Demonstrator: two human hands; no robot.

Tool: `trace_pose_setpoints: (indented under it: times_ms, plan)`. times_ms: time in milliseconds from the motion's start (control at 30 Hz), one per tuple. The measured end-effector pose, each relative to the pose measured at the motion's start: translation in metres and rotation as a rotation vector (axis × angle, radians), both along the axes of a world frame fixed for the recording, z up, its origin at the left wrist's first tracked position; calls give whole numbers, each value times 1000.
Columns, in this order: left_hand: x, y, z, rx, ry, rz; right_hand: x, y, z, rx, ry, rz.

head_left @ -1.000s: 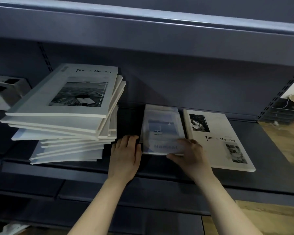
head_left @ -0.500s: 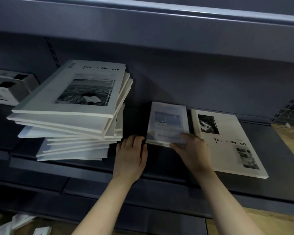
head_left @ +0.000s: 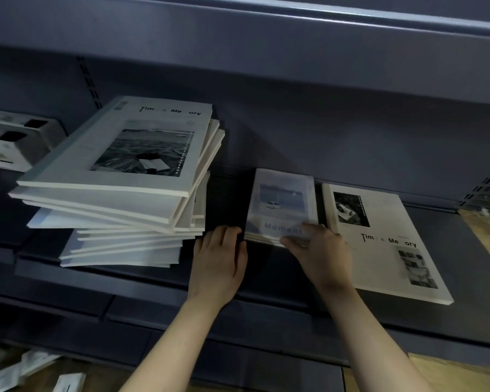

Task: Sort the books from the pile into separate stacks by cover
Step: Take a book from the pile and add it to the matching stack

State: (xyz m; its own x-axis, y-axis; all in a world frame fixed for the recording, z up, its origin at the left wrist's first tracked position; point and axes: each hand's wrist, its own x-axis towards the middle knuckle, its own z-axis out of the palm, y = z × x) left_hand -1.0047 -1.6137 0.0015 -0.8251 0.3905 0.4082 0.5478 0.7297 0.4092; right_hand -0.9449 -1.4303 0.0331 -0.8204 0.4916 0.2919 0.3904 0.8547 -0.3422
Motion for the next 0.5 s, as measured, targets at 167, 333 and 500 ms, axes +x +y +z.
trace_pose_setpoints:
  times_ms: [167, 333, 500]
  plan:
    - [0, 0, 0, 1, -2, -6, 2, 0, 3, 3, -20, 21]
    - [-1, 0, 0, -2, -1, -18, 3, 6, -1, -34, -53, 73]
    - [-1, 0, 0, -11, -4, -27, 2, 7, -1, 17, -19, 70]
